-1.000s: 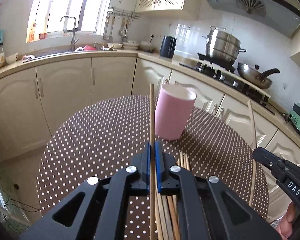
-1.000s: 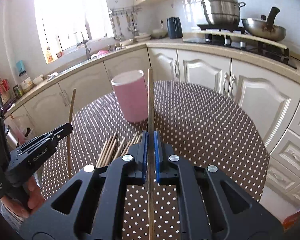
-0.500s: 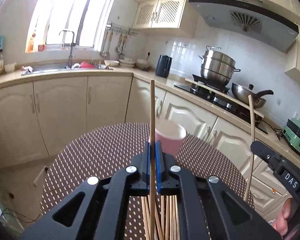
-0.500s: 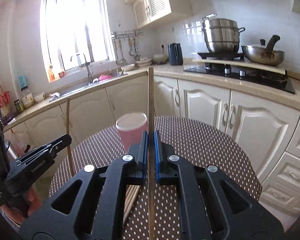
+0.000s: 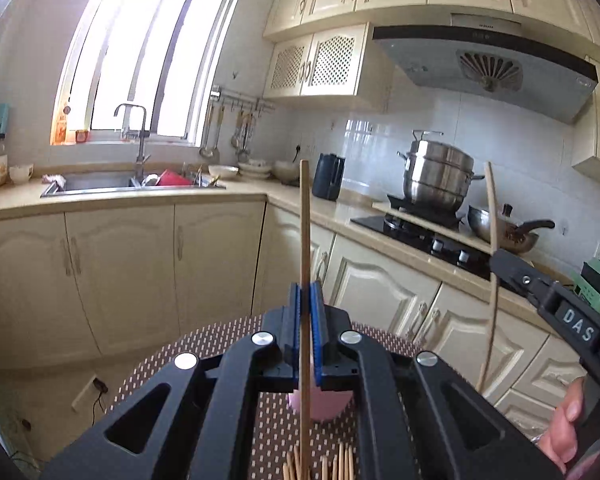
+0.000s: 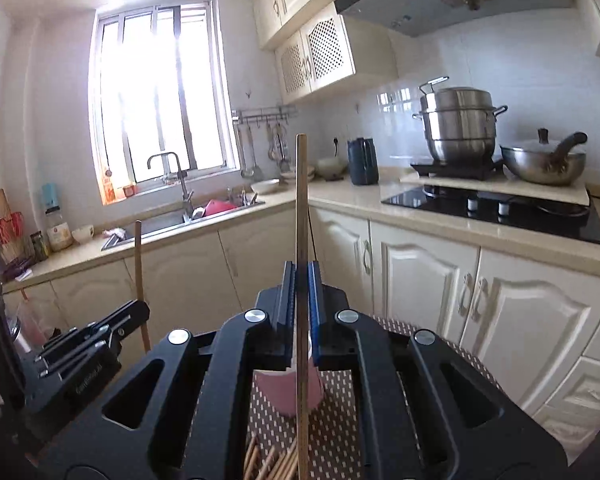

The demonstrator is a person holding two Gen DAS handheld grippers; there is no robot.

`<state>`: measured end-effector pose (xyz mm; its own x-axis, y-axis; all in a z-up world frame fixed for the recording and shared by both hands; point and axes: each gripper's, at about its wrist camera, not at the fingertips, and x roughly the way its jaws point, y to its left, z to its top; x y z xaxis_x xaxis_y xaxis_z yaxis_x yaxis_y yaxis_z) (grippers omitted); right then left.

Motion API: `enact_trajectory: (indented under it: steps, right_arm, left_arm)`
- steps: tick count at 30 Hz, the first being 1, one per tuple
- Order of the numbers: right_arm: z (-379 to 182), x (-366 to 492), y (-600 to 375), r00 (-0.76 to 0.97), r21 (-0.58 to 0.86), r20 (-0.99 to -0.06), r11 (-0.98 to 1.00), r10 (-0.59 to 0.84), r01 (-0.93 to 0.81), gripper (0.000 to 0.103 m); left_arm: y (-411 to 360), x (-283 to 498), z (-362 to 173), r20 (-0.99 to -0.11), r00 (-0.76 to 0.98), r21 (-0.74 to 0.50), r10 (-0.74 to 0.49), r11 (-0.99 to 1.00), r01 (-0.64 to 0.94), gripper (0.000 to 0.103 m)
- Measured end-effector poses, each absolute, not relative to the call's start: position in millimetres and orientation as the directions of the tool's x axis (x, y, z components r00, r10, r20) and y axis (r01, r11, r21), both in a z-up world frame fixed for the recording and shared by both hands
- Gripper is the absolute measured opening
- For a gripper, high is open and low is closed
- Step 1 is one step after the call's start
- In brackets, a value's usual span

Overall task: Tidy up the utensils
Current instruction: 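Lift both held chopsticks upright and carry them over the pink cup, then lower the chopsticks into the pink cup and open both grippers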

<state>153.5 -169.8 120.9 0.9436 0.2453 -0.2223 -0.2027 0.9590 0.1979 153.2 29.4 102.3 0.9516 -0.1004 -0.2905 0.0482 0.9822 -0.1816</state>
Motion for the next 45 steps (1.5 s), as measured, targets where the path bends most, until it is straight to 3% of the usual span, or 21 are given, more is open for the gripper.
enact_trajectory:
  steps: [10,20,26,39,45]
  right_arm:
    - [131.0,211.1,-158.8,0.952,0.223,-0.186,0.954,0.245,-0.201,0.007]
    - [124.0,257.0,-154.4,0.958,0.285,-0.169,0.942,0.233,-0.179,0.007]
    - [103.1,282.3,-160.7,0.946,0.333,-0.212,0.928,0.245,-0.166,0.007]
    - [63.5,290.4,-158.8,0.920,0.297,-0.315,0.945,0.232,-0.136,0.007]
    - [51.5,279.6,-155.7,0.891,0.273,-0.373,0.948,0.260,-0.162,0.007]
  left_arm:
    - [15.3,202.0,129.5,-0.200,0.974,-0.192,-0.106,0.979,0.067,0.006]
    - [3.7,259.3,120.2,-0.216,0.973,-0.199,-0.080,0.979,0.036,0.006]
    - [4.1,283.1,104.3,-0.236,0.969,-0.204,-0.066,0.979,0.017,0.006]
    - [0.4,287.4,70.3,-0.298,0.952,-0.153,-0.063,0.988,0.017,0.006]
    - [3.3,282.0,56.6,-0.366,0.929,-0.126,-0.048,0.992,0.002,0.006]
